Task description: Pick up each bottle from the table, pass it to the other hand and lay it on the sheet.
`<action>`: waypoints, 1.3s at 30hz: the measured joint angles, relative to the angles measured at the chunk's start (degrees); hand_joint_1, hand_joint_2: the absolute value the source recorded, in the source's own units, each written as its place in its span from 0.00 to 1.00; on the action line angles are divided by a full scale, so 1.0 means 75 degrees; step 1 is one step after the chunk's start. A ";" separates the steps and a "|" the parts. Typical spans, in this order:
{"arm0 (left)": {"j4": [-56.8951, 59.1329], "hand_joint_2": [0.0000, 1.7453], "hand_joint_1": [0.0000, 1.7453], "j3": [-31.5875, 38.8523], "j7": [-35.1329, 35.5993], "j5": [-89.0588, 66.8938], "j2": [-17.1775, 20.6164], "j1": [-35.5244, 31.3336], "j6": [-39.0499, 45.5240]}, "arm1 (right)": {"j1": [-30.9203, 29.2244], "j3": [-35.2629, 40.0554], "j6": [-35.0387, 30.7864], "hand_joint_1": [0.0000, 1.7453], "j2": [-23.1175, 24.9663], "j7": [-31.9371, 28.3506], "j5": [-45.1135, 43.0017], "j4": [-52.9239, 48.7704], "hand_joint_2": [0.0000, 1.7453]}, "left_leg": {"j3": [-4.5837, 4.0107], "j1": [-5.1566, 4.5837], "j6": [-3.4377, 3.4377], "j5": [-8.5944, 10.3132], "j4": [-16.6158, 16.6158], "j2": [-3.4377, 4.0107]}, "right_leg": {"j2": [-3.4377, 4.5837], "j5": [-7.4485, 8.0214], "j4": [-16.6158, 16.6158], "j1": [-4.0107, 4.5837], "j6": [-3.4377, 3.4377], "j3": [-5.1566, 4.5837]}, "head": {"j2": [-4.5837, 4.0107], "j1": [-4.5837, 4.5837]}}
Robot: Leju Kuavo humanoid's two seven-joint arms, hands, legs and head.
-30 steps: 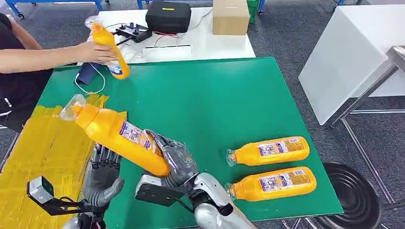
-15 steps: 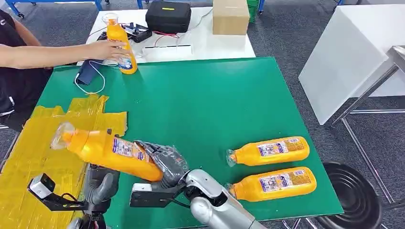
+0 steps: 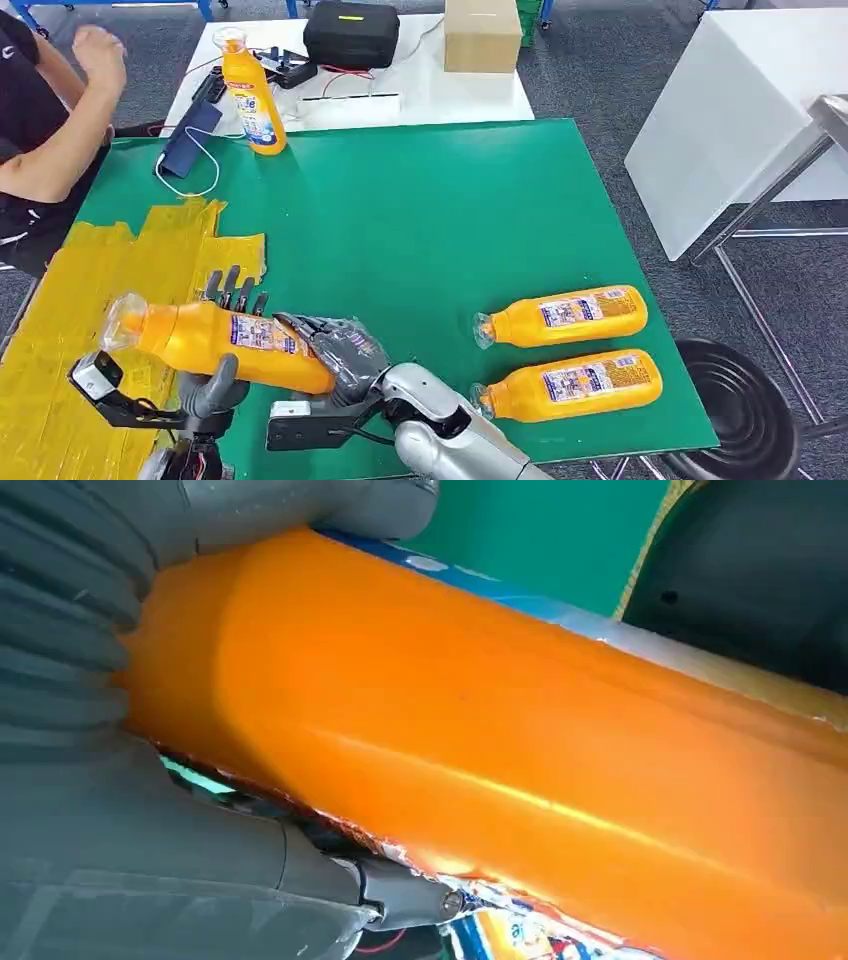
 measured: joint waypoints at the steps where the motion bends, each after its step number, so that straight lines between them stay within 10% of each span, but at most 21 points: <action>1: 0.0003 1.00 1.00 0.0000 0.0000 0.0000 0.0000 -0.0002 0.0000 | 0.0000 0.0003 0.0000 1.00 0.0000 0.0000 0.0000 0.0009 1.00 | 0.0000 0.0000 0.0000 0.0000 0.0000 0.0000 | 0.0000 0.0000 0.0000 0.0000 0.0000 -0.0001 | -0.0003 0.0003; 15: -0.0096 1.00 1.00 0.0023 -0.0306 -0.0461 -0.0014 0.0044 0.0128 | 0.0405 -0.0085 -0.0455 1.00 -0.0082 0.0420 0.0210 -0.0333 1.00 | -0.0005 0.0000 0.0000 -0.0001 0.0000 0.0000 | -0.0001 0.0000 0.0000 0.0000 0.0000 -0.0003 | -0.0003 0.0003; 16: -0.0119 1.00 1.00 0.0026 -0.0347 -0.0548 -0.0017 0.0068 0.0128 | 0.0482 -0.0087 -0.0525 0.89 -0.0087 0.0492 0.0230 -0.0414 1.00 | -0.0007 0.0000 0.0000 -0.0001 0.0000 0.0000 | 0.0000 0.0000 0.0000 0.0000 0.0000 -0.0006 | -0.0003 0.0000; 17: -0.0152 1.00 1.00 0.0029 -0.0411 -0.0659 -0.0026 0.0089 0.0131 | 0.0543 -0.0096 -0.0601 0.00 -0.0105 0.0554 0.0230 -0.0487 1.00 | -0.0009 0.0000 0.0000 -0.0001 0.0000 0.0000 | 0.0000 0.0000 0.0000 0.0000 0.0000 -0.0009 | -0.0003 0.0006; 19: -0.0236 1.00 1.00 0.0052 -0.0573 -0.1015 -0.0049 0.0110 0.0218 | 0.0644 -0.0207 -0.0714 0.00 -0.0154 0.0618 0.0219 -0.0684 1.00 | -0.0011 0.0000 0.0000 -0.0001 0.0000 -0.0001 | -0.0002 0.0000 0.0000 0.0000 0.0000 -0.0009 | -0.0003 0.0003; 20: -0.0288 1.00 1.00 0.0067 -0.0704 -0.1314 -0.0058 0.0109 0.0360 | 0.0687 -0.0268 -0.0737 0.00 -0.0183 0.0644 0.0216 -0.0760 0.00 | -0.0012 0.0000 0.0000 0.0000 0.0000 -0.0005 | -0.0003 0.0000 0.0000 0.0000 0.0000 -0.0008 | -0.0003 0.0000; 37: -0.1437 1.00 1.00 0.1194 -0.2649 -1.0572 0.0103 -0.0014 0.7097 | 0.1088 -0.2371 -0.0365 0.00 -0.2076 0.0441 -0.0346 -0.3802 0.00 | -0.0010 -0.0004 0.0003 -0.0001 0.0003 -0.0007 | -0.0008 0.0002 -0.0001 -0.0006 0.0005 -0.0004 | -0.0003 0.0003; 38: -0.1390 1.00 1.00 0.1248 -0.2594 -1.0997 0.0170 0.0030 0.7377 | 0.1147 -0.2495 -0.0250 0.00 -0.2280 0.0364 -0.0458 -0.4017 1.00 | -0.0012 -0.0006 0.0004 -0.0002 0.0003 -0.0007 | -0.0008 0.0002 -0.0001 -0.0008 0.0005 -0.0004 | -0.0003 0.0003; 39: -0.1323 1.00 1.00 0.1308 -0.2573 -1.1266 0.0262 0.0076 0.7594 | 0.1211 -0.2654 -0.0158 0.00 -0.2505 0.0295 -0.0545 -0.4239 1.00 | -0.0014 -0.0006 0.0004 -0.0002 0.0003 -0.0006 | -0.0007 0.0002 -0.0001 -0.0008 0.0005 -0.0005 | -0.0003 0.0003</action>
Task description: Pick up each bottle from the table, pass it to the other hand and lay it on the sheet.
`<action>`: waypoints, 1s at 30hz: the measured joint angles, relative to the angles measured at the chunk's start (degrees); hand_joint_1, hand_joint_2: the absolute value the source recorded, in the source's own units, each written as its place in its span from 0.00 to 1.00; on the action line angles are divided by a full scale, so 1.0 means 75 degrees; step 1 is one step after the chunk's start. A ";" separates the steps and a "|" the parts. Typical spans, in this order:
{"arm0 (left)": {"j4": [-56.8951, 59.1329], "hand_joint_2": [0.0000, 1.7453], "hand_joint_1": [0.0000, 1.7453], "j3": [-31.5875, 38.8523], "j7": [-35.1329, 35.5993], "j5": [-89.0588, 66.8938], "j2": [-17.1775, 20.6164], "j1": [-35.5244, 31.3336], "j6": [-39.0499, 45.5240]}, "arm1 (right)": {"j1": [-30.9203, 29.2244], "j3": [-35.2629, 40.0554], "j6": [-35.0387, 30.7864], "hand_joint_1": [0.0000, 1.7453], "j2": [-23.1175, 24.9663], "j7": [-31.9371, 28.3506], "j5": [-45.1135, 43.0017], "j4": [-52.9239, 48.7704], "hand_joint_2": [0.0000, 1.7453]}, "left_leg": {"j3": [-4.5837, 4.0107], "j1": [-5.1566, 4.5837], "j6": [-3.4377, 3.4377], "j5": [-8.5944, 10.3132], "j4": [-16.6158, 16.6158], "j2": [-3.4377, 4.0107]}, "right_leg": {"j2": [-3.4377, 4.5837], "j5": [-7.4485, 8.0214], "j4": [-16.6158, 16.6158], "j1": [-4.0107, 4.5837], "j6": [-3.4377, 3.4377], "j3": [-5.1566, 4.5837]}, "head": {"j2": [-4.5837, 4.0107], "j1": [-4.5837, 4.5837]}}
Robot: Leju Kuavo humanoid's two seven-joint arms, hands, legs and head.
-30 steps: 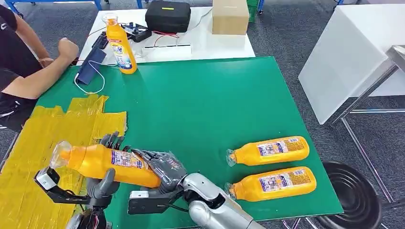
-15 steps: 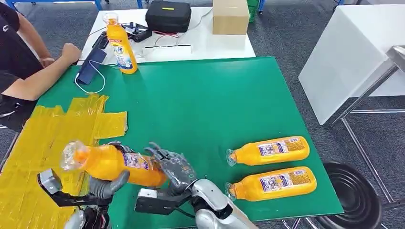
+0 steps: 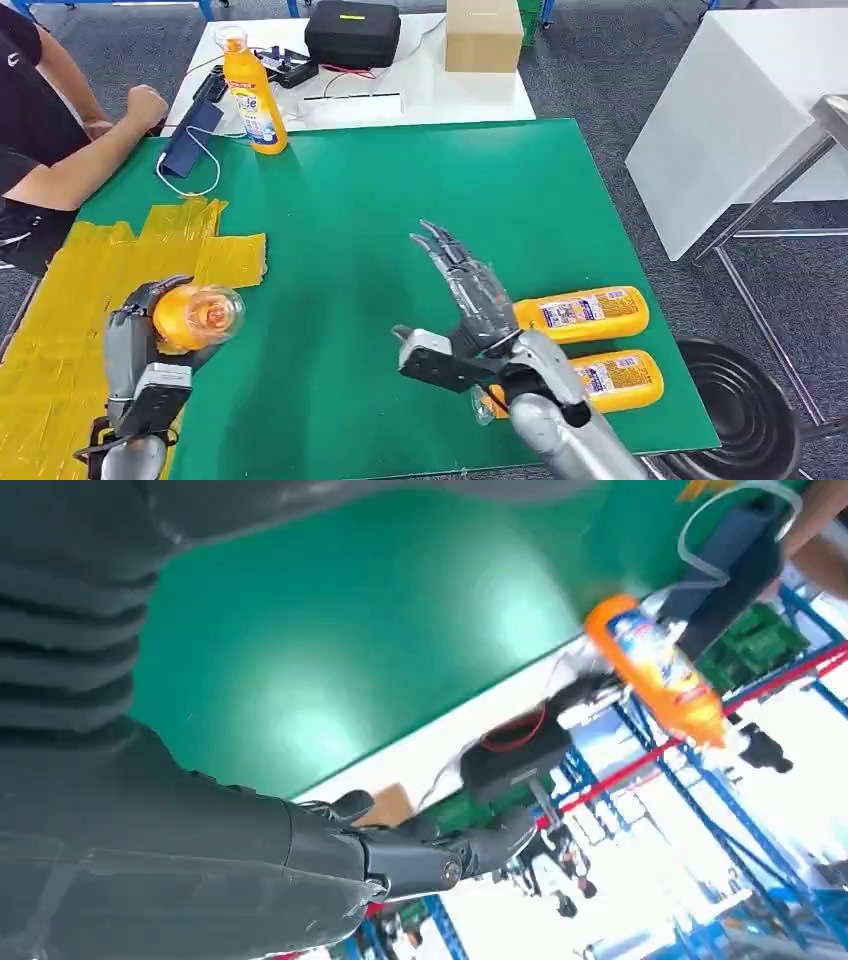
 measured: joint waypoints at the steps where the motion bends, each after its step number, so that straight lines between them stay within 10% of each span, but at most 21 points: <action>1: 0.0038 1.00 1.00 0.0041 0.0006 -0.0029 0.0050 0.0040 0.0083 | 0.0043 -0.0102 0.0041 0.00 -0.0127 -0.0029 -0.0043 -0.0131 1.00 | 0.0000 -0.0001 0.0000 0.0000 0.0000 0.0000 | 0.0001 0.0000 0.0000 -0.0001 0.0000 -0.0001 | 0.0000 0.0000; 18: 0.3147 1.00 1.00 -0.0637 0.1973 -0.4013 0.1501 -0.0252 0.1088 | 0.1723 -0.1822 0.1544 0.00 -0.3413 -0.0519 -0.1521 -0.2078 1.00 | 0.0007 -0.0013 0.0009 -0.0006 0.0000 -0.0013 | -0.0010 -0.0001 -0.0002 -0.0016 0.0002 0.0006 | 0.0000 -0.0003; 19: 0.3310 1.00 0.00 -0.0728 0.1973 -0.3984 0.1566 -0.0358 0.1020 | 0.1835 -0.1951 0.1598 0.00 -0.3566 -0.0525 -0.1580 -0.2164 1.00 | 0.0011 -0.0016 0.0010 -0.0006 0.0000 -0.0019 | -0.0017 -0.0002 -0.0002 -0.0021 0.0003 0.0016 | 0.0000 -0.0003; 20: 0.3457 1.00 0.00 -0.0810 0.1973 -0.3919 0.1650 -0.0469 0.0918 | 0.1952 -0.2091 0.1662 0.00 -0.3717 -0.0539 -0.1615 -0.2254 1.00 | 0.0016 -0.0017 0.0018 -0.0012 -0.0001 -0.0031 | -0.0026 -0.0005 -0.0003 -0.0023 0.0006 0.0031 | 0.0000 -0.0006; 21: 0.3594 0.00 0.00 -0.0889 0.1973 -0.3885 0.1711 -0.0550 0.0820 | 0.2032 -0.2212 0.1699 0.00 -0.3839 -0.0554 -0.1629 -0.2332 1.00 | 0.0021 -0.0017 0.0020 -0.0014 -0.0002 -0.0041 | -0.0030 -0.0008 -0.0003 -0.0024 0.0004 0.0046 | 0.0000 -0.0003; 30: 0.4185 0.00 0.00 -0.1259 0.1553 -0.3066 0.2067 -0.1044 0.0018 | 0.2147 -0.2513 0.2131 0.00 -0.4294 -0.0560 -0.1603 -0.2452 1.00 | 0.0100 -0.0016 0.0021 -0.0011 -0.0006 -0.0046 | -0.0029 -0.0019 -0.0003 -0.0024 0.0019 0.0124 | 0.0000 -0.0006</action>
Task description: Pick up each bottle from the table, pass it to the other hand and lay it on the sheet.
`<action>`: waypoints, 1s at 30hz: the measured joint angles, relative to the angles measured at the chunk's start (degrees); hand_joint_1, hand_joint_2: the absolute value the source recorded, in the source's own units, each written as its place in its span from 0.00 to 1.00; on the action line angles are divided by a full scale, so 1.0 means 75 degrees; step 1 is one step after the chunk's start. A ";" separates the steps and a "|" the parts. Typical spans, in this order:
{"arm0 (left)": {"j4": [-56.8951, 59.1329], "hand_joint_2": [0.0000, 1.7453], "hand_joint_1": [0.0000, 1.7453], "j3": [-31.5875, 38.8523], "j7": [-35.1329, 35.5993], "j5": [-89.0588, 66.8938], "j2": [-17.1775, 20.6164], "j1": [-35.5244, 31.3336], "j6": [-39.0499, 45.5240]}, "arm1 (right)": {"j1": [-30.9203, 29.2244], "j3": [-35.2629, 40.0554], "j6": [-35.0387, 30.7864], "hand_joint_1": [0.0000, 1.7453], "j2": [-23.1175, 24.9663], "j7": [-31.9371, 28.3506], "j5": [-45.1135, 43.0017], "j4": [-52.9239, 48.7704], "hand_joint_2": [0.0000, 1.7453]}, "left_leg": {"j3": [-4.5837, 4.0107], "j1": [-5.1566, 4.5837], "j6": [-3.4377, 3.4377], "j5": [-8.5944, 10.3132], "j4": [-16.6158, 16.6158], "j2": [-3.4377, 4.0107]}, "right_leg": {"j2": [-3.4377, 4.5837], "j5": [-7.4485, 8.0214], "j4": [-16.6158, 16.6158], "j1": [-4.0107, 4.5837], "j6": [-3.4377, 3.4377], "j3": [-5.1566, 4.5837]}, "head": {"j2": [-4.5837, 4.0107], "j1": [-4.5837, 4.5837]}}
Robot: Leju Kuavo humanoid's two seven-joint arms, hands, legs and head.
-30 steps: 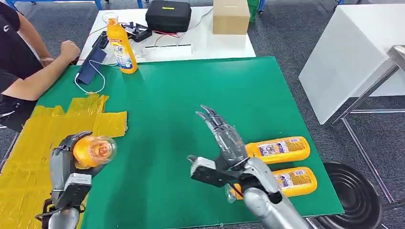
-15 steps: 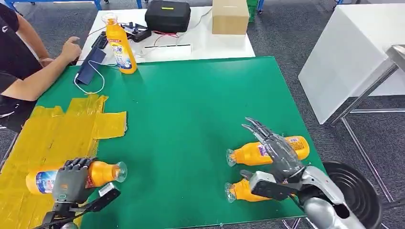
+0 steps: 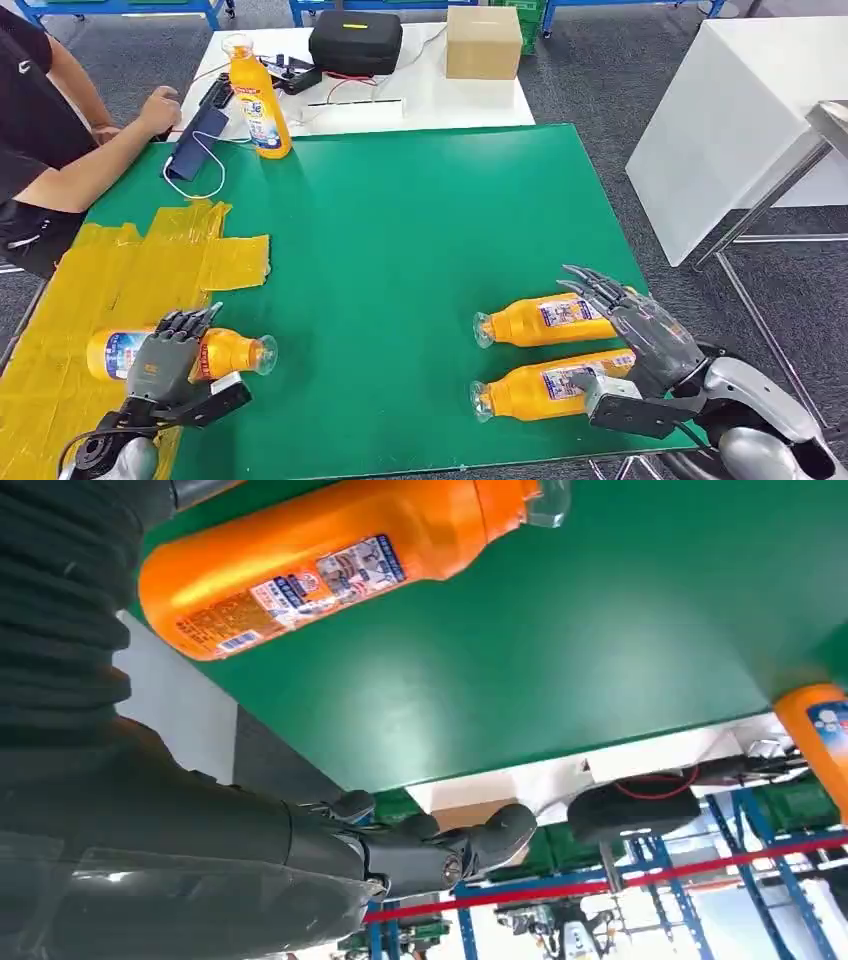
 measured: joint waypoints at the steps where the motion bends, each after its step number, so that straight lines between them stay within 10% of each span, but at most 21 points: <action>1: 0.0032 0.00 0.00 -0.0026 -0.0003 0.0009 0.0014 -0.0017 -0.0017 | 0.0000 -0.0003 0.0003 0.00 -0.0020 0.0000 0.0000 0.0000 1.00 | 0.0003 0.0000 0.0001 0.0002 0.0000 0.0000 | 0.0000 0.0000 0.0000 0.0000 0.0000 0.0003 | 0.0000 -0.0003; 30: -0.2711 0.00 0.00 0.0493 -0.2492 0.5718 -0.0909 0.0748 -0.3305 | 0.1552 0.0093 -0.0385 0.00 -0.0688 0.0816 0.0755 0.0105 1.00 | -0.0041 -0.0010 0.0016 -0.0015 0.0005 -0.0001 | -0.0002 -0.0005 0.0000 -0.0004 0.0008 -0.0060 | 0.0000 0.0000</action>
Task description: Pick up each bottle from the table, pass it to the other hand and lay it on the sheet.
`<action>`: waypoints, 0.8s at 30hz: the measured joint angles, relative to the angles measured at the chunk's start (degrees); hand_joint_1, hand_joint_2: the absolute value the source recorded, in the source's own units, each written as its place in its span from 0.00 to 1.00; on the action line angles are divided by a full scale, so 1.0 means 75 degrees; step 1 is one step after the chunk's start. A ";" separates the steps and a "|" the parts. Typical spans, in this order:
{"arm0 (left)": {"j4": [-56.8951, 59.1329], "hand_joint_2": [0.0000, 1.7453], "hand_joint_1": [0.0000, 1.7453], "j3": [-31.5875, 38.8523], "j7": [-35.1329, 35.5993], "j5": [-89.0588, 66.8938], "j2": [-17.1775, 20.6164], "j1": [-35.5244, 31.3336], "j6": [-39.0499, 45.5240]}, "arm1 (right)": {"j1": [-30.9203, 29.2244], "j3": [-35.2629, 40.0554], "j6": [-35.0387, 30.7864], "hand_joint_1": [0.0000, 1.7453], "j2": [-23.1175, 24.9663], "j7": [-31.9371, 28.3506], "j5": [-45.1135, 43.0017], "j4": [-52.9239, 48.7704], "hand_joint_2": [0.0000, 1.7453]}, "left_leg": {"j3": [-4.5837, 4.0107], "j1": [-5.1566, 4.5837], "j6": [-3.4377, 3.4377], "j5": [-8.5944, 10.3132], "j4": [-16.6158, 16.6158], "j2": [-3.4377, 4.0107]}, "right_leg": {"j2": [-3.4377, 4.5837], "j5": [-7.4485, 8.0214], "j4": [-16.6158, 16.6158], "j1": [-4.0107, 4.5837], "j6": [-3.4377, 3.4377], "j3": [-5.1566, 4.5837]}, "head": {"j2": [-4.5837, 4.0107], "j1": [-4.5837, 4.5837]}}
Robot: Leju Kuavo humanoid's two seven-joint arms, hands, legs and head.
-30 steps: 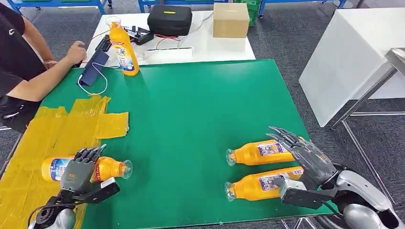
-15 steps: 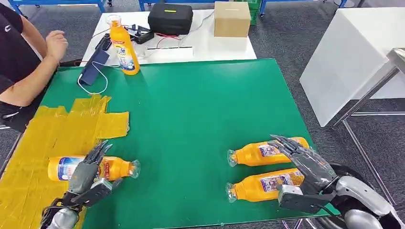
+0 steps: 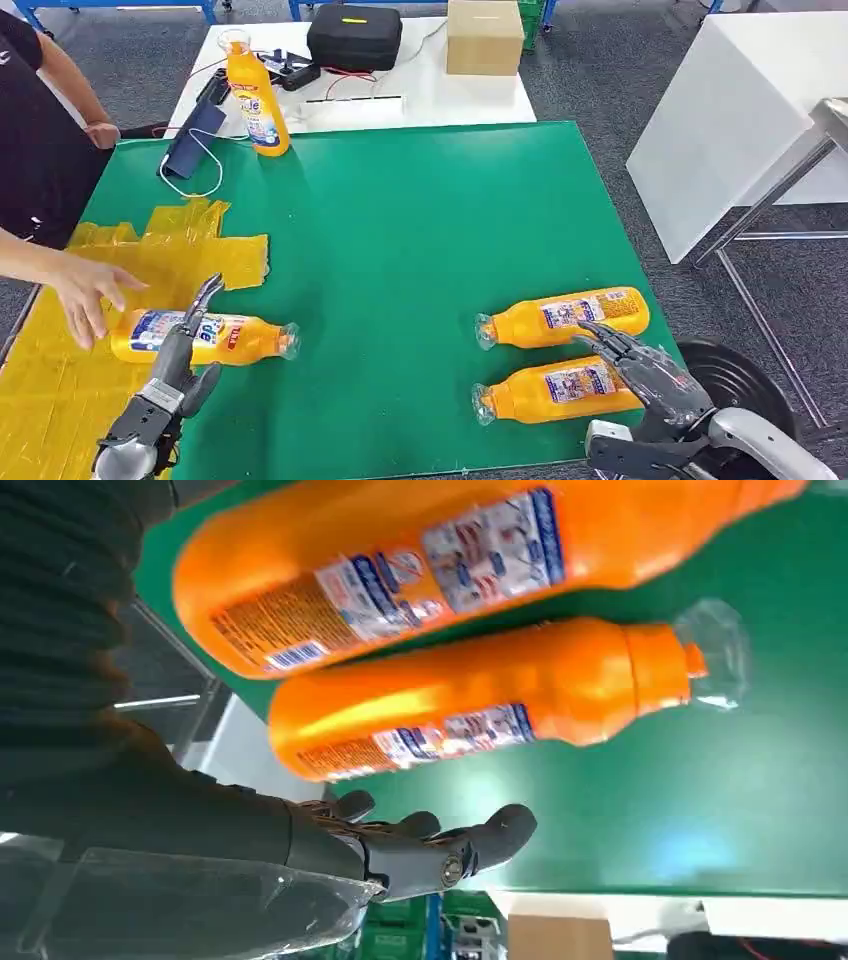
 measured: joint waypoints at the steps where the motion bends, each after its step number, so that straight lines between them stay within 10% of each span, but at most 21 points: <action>1: -0.0108 0.00 0.00 0.0038 -0.0009 0.0061 -0.0041 0.0023 -0.0038 | 0.0135 -0.0055 -0.0032 0.00 -0.0096 0.0082 0.0003 -0.0064 1.00 | -0.0001 -0.0002 0.0001 0.0000 0.0000 -0.0001 | -0.0003 -0.0002 0.0000 -0.0003 0.0002 0.0002 | 0.0000 0.0003; 24: -0.1058 0.00 0.00 0.0224 -0.0122 0.0775 -0.0457 0.0136 -0.0749 | 0.1148 -0.0341 -0.0417 0.00 -0.0664 0.0903 0.0565 -0.0262 1.00 | -0.0002 -0.0009 0.0003 -0.0002 0.0000 0.0000 | 0.0003 -0.0002 0.0000 -0.0008 0.0002 -0.0001 | 0.0000 0.0000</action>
